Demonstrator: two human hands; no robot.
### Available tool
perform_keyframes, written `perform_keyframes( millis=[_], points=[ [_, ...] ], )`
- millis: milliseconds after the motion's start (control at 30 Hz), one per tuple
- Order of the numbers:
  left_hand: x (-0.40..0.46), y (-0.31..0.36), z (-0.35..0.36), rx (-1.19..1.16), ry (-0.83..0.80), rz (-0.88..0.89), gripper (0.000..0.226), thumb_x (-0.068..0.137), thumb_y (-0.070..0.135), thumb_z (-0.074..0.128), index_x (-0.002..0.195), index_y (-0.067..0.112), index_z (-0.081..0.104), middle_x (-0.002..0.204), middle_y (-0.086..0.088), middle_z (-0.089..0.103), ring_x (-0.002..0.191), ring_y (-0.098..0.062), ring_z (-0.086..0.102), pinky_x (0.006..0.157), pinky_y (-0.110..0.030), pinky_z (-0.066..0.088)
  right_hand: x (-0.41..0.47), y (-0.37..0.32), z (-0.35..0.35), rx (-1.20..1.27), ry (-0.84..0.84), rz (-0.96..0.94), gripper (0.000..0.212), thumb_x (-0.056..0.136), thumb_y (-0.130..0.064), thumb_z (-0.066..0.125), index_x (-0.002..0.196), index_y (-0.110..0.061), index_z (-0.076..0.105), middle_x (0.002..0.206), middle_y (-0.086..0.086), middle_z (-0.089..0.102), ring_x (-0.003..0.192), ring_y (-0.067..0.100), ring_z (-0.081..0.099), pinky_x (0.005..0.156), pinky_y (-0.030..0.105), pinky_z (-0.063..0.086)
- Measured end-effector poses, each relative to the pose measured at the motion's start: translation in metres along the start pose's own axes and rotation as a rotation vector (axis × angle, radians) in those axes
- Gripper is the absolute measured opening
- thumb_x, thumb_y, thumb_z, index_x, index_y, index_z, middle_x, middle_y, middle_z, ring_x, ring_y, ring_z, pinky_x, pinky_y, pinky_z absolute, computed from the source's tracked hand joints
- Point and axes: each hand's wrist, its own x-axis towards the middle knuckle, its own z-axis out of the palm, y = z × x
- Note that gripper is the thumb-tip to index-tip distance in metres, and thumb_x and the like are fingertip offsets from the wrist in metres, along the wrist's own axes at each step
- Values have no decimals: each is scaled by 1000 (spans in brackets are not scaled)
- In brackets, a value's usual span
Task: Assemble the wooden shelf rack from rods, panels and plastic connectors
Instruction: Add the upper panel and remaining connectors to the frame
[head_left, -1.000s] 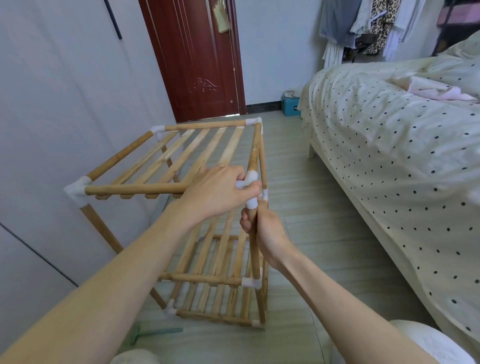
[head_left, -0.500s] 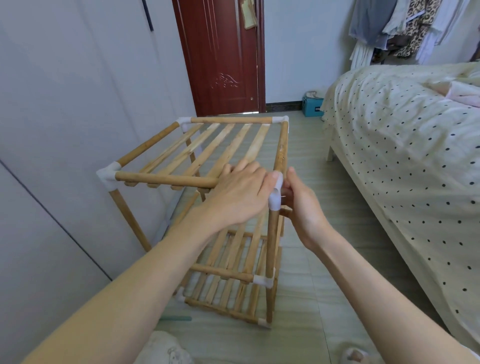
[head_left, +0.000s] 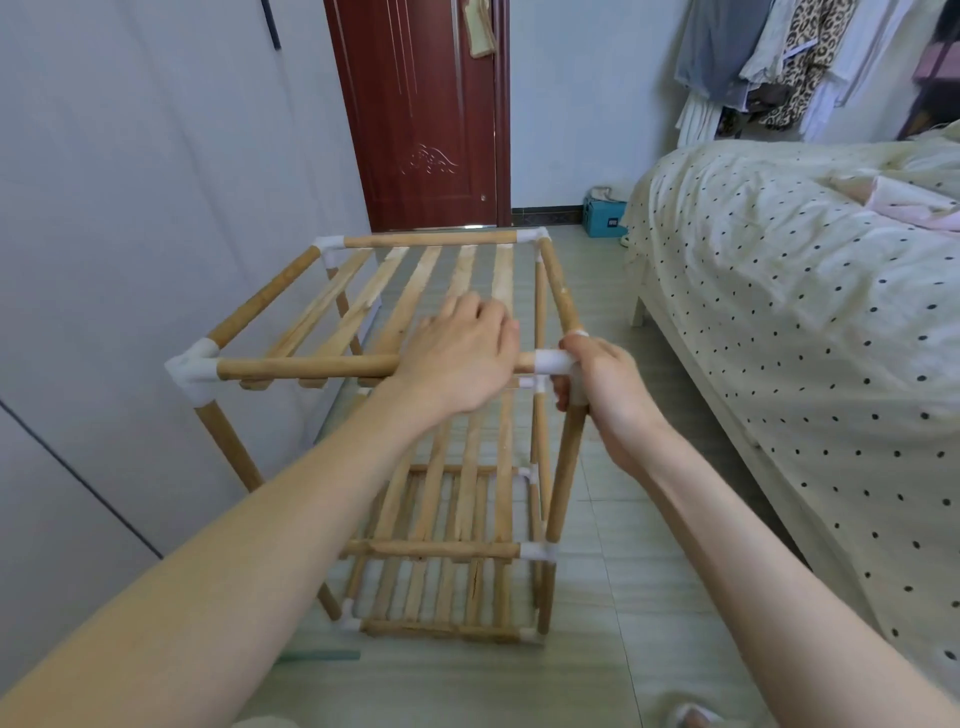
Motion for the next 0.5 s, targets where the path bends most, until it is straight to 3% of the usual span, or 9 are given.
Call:
perform_keyframes(
  millis=[200, 267, 333, 400, 500],
  points=[
    [33, 15, 2, -70, -250, 51, 37, 99, 28, 25, 129, 19, 44, 131, -5, 41, 123, -20, 35, 102, -41, 32, 24, 14, -14, 34, 105, -36, 32, 97, -34, 36, 89, -14, 60, 64, -1, 57, 58, 7, 52, 61, 23, 42],
    [35, 11, 4, -53, -252, 85, 38, 99, 29, 24, 132, 23, 42, 134, -4, 39, 126, -19, 33, 102, -42, 29, 28, 21, -12, 34, 146, -97, 31, 97, -32, 37, 85, -16, 61, 65, 0, 60, 56, 1, 55, 57, 14, 44],
    [34, 8, 10, -38, -223, 83, 39, 98, 30, 23, 133, 27, 40, 136, -2, 37, 128, -19, 33, 103, -42, 29, 30, 26, -10, 37, 155, -146, 34, 96, -27, 37, 82, -5, 60, 68, 5, 58, 54, -2, 53, 52, 7, 41],
    [31, 8, 17, 12, -183, 78, 40, 97, 32, 22, 134, 28, 39, 137, -2, 36, 128, -19, 33, 105, -43, 29, 31, 33, -9, 25, 156, -161, 37, 96, -26, 37, 90, 5, 56, 72, 8, 56, 61, 1, 51, 56, 11, 41],
    [29, 11, 25, 49, -85, 94, 44, 96, 32, 21, 136, 26, 37, 139, -1, 38, 128, -17, 34, 105, -42, 28, 31, 40, -12, 12, 150, -141, 38, 97, -30, 37, 94, -1, 61, 77, 8, 55, 68, 8, 49, 61, 18, 38]
  ],
)
